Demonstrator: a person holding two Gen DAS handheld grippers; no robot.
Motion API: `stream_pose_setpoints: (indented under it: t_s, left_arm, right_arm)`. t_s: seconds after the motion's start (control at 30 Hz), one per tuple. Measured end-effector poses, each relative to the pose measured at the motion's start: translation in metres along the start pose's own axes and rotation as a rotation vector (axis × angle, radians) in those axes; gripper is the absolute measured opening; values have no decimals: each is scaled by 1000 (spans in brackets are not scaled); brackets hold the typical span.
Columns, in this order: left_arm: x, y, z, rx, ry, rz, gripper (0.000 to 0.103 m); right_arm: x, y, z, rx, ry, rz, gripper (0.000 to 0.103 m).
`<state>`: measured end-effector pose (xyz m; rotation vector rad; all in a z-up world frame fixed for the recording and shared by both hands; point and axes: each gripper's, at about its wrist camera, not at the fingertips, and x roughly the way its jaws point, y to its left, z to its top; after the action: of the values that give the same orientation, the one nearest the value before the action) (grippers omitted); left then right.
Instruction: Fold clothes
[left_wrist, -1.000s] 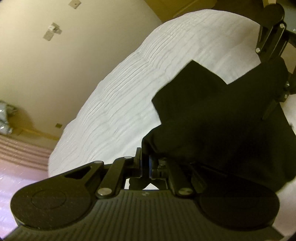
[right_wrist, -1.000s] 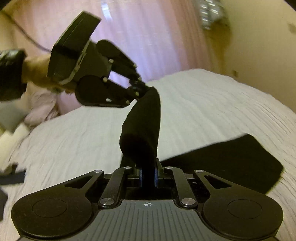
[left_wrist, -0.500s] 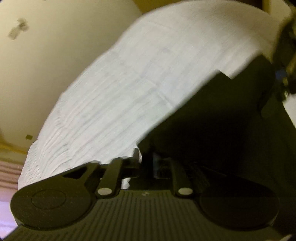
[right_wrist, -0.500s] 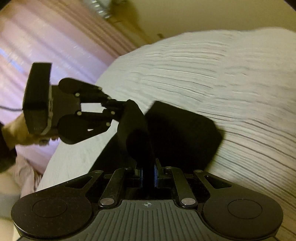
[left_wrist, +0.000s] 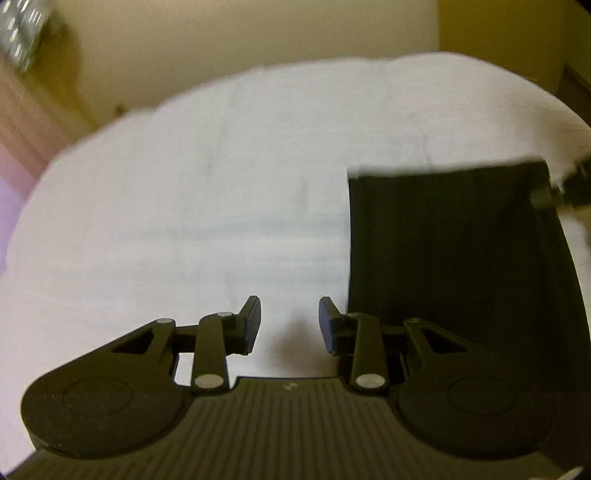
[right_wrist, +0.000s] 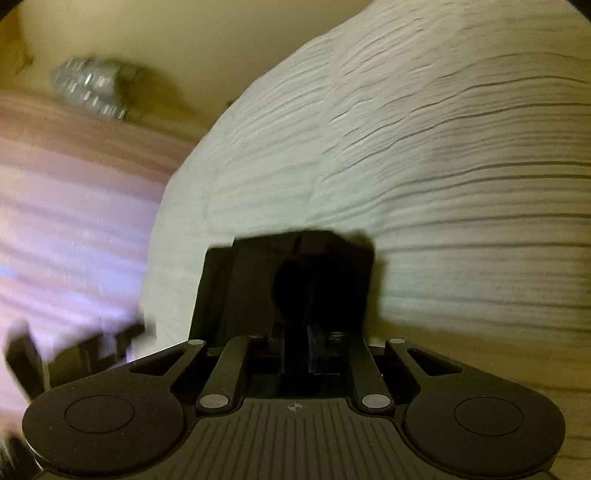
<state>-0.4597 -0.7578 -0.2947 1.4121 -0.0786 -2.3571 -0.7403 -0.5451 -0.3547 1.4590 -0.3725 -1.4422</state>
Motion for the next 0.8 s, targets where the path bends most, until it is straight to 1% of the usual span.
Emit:
stream_pose_setpoints:
  t_s: [0.03, 0.13, 0.2, 0.23, 0.27, 0.33, 0.37, 0.43, 0.5, 0.57, 0.6, 0.63, 0.67, 0.73, 0.77, 0.8]
  left_arm:
    - [-3, -1, -15, -27, 17, 0, 30]
    - [-13, -5, -62, -108, 70, -4, 30]
    - [-21, -7, -90, -160, 96, -5, 31]
    - [-26, -8, -104, -195, 105, -2, 32]
    - [-28, -9, -112, -229, 116, -3, 34]
    - [-33, -11, -128, -290, 132, -4, 35]
    - [-36, -11, -133, -324, 137, -3, 35]
    - [-39, -12, -142, -414, 137, -17, 36]
    - [-46, -13, -150, -512, 136, -35, 39]
    - [-49, -14, -157, -608, 136, -55, 39]
    - [-51, -18, -160, -654, 130, -67, 39]
    - [-64, -19, -165, -689, 125, -79, 39]
    - [-69, -25, -167, -720, 120, -93, 40]
    - [-76, -37, -170, -784, 111, -123, 40]
    - [-78, -46, -171, -804, 105, -137, 42]
    - [-81, -53, -173, -822, 100, -148, 43]
  right_arm:
    - [1, -2, 2, 2, 0, -5, 10]
    - [-4, 2, 4, -55, 14, -29, 11]
    - [-10, 0, 5, -60, 15, -53, 11]
    - [-15, -1, 4, -59, 12, -73, 13]
    - [-21, -2, 4, -61, 7, -96, 29]
    - [-34, 5, 2, -94, -18, -144, 44]
    - [-41, 9, 0, -115, -25, -153, 46]
    - [-53, 18, -4, -144, -21, -167, 46]
    - [-57, 26, -7, -195, 2, -168, 46]
    - [-60, 40, -10, -289, 26, -177, 47]
    - [-59, 49, -8, -356, 37, -177, 47]
    - [-58, 57, -4, -419, 45, -177, 50]
    - [-54, 63, 4, -468, 48, -179, 68]
    - [-48, 75, 19, -566, 53, -183, 91]
    - [-44, 81, 28, -609, 59, -181, 91]
    - [-34, 84, 40, -633, 85, -164, 91]
